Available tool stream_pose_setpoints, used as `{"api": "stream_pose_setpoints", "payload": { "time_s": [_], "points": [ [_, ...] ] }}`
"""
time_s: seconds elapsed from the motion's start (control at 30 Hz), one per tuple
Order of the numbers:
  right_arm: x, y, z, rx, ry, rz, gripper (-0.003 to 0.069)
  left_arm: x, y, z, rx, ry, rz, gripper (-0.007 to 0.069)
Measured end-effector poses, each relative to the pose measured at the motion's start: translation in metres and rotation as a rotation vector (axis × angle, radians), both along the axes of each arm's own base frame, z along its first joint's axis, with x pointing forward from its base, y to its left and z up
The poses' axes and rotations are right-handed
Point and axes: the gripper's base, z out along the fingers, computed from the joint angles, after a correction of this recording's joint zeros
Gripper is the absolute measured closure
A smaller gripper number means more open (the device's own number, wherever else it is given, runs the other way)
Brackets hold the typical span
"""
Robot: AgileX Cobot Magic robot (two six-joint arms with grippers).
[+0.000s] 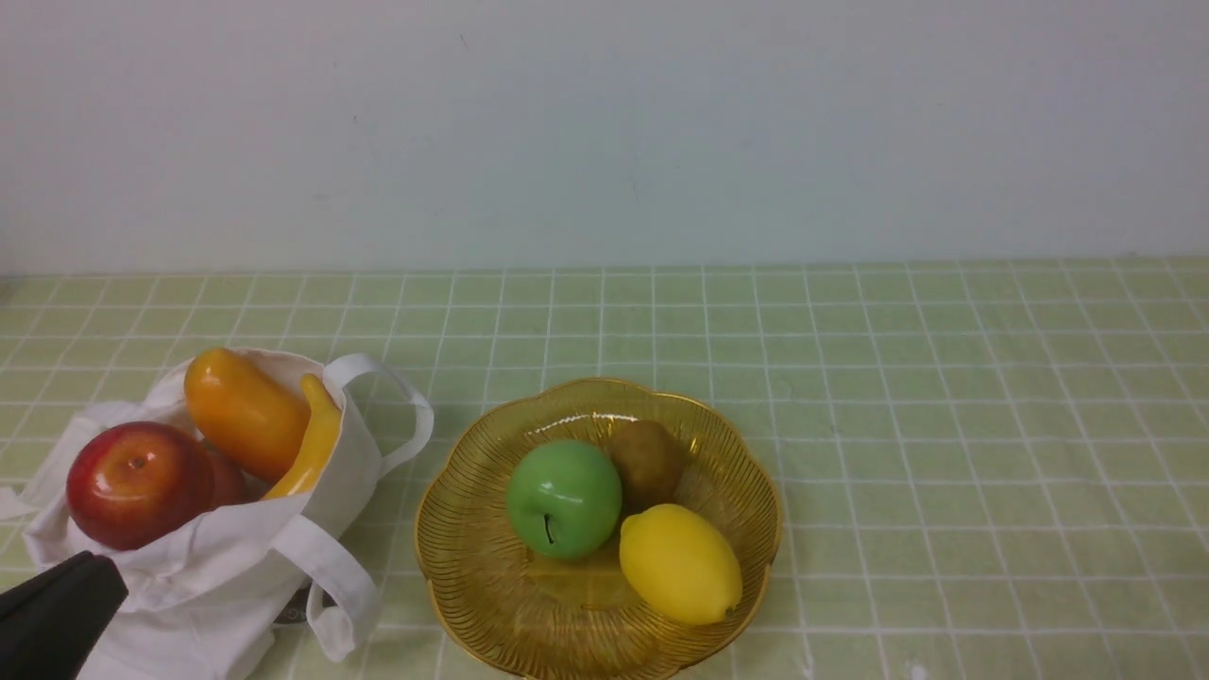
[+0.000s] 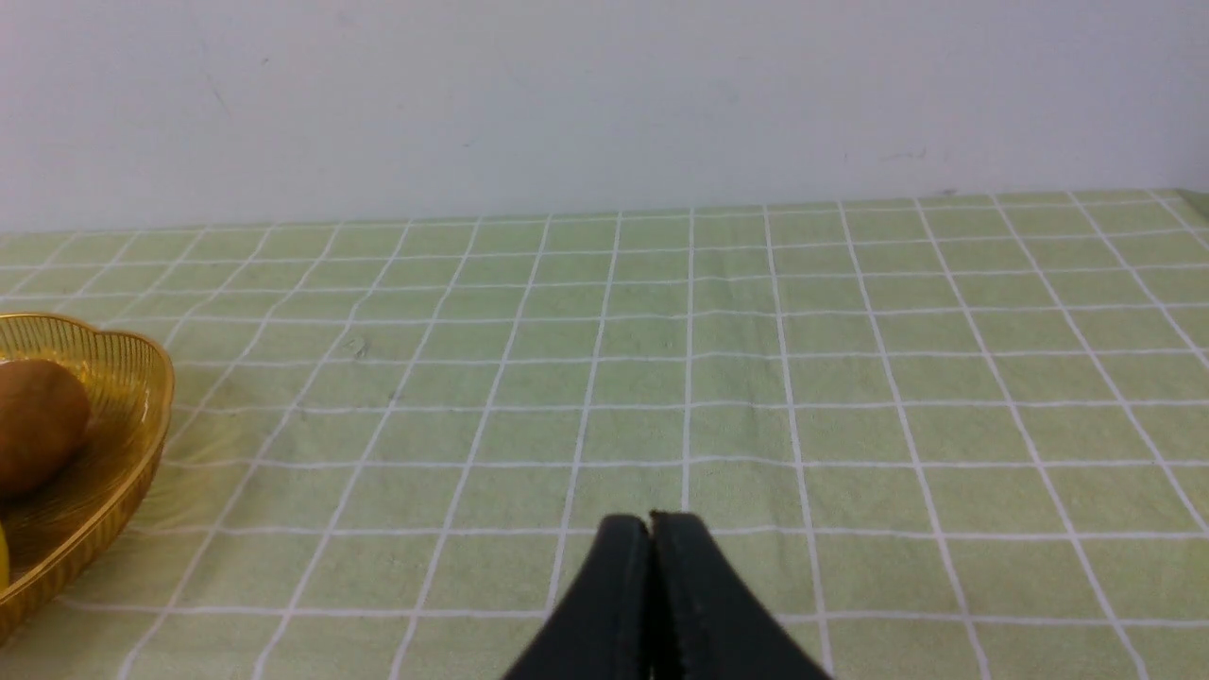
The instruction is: Take the fruit out of the bag on the green coffee tablecloth and place them on the plate.
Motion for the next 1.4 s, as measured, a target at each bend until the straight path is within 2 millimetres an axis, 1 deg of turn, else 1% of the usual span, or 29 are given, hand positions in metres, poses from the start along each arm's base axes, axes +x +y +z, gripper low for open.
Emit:
{"api": "stream_pose_setpoints", "payload": {
  "time_s": [0.17, 0.53, 0.6, 0.63, 0.67, 0.73, 0.83, 0.9, 1.07, 1.13, 1.4],
  "points": [
    [0.0, 0.0, 0.0, 0.0, 0.0, 0.0, 0.0673, 0.002, -0.001, -0.014, 0.017, 0.037, 0.0, 0.0632],
    [0.0, 0.0, 0.0, 0.0, 0.0, 0.0, 0.0673, 0.002, -0.001, -0.017, 0.021, 0.048, 0.001, 0.0632],
    [0.0, 0.0, 0.0, 0.0, 0.0, 0.0, 0.0673, 0.003, -0.001, -0.025, 0.044, 0.054, -0.003, 0.0632],
    [0.0, 0.0, 0.0, 0.0, 0.0, 0.0, 0.0673, 0.003, -0.001, -0.032, 0.068, 0.062, -0.006, 0.0632],
    [0.0, 0.0, 0.0, 0.0, 0.0, 0.0, 0.0673, 0.003, -0.001, -0.033, 0.071, 0.064, -0.007, 0.0632],
    [0.0, 0.0, 0.0, 0.0, 0.0, 0.0, 0.0673, 0.004, -0.002, -0.045, 0.094, 0.072, -0.007, 0.0632],
    [0.0, 0.0, 0.0, 0.0, 0.0, 0.0, 0.0673, 0.005, 0.0, -0.064, 0.096, 0.063, 0.043, 0.0632],
    [0.0, 0.0, 0.0, 0.0, 0.0, -0.001, 0.0673, 0.007, 0.004, -0.074, 0.096, 0.054, 0.121, 0.0632],
    [0.0, 0.0, 0.0, 0.0, 0.0, -0.001, 0.0673, 0.008, 0.014, -0.078, 0.103, 0.076, 0.287, 0.0632],
    [0.0, 0.0, 0.0, 0.0, 0.0, -0.001, 0.0673, 0.005, 0.017, -0.08, 0.11, 0.085, 0.321, 0.0632],
    [0.0, 0.0, 0.0, 0.0, 0.001, -0.001, 0.0673, 0.002, 0.018, -0.087, 0.125, 0.146, 0.334, 0.0632]
  ]
}}
